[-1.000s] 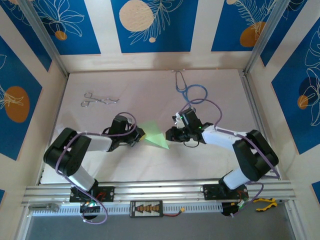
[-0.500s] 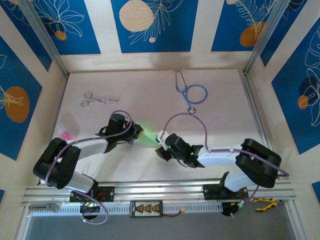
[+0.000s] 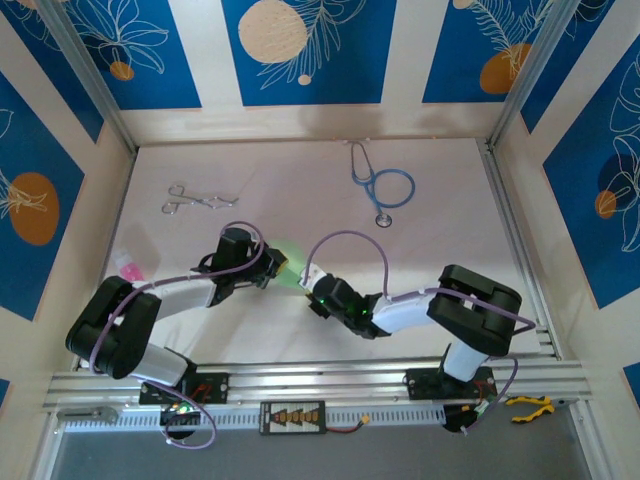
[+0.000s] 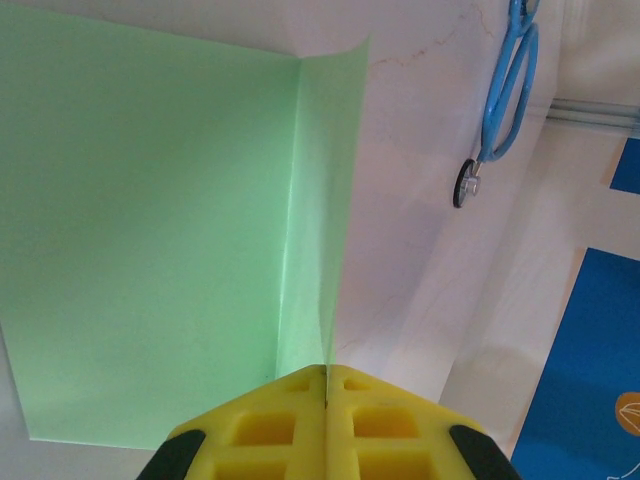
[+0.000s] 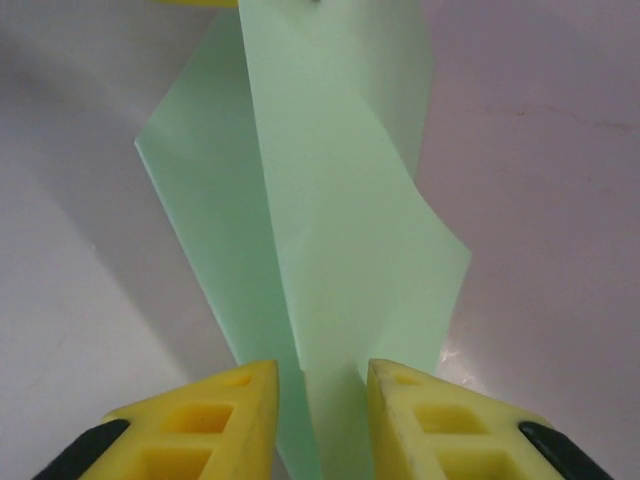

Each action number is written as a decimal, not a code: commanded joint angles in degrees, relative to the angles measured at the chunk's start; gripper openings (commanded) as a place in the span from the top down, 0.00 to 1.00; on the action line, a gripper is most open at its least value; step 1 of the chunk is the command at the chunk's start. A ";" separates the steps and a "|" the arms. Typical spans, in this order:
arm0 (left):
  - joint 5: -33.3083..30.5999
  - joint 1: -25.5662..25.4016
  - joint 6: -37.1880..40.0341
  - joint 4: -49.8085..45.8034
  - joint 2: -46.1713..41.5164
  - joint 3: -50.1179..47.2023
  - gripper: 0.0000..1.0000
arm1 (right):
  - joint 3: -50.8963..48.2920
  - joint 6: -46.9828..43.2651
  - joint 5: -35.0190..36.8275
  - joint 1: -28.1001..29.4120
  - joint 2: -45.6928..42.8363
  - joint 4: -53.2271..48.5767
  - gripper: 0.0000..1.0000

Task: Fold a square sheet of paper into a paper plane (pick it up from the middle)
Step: Fourth fold the wing at the center of the table.

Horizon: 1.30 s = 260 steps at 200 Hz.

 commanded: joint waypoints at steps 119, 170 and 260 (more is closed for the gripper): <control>-0.83 -0.53 -0.66 -0.28 -0.60 0.76 1.00 | 2.86 0.90 2.96 -0.10 2.86 2.25 0.89; -2.57 -0.53 3.80 -5.90 -3.17 2.40 0.64 | 2.84 5.95 -1.90 -1.54 1.72 -0.34 0.97; -6.81 -0.49 9.86 -14.59 -8.81 2.56 0.60 | 4.24 22.98 -31.23 -11.46 0.39 -3.89 1.00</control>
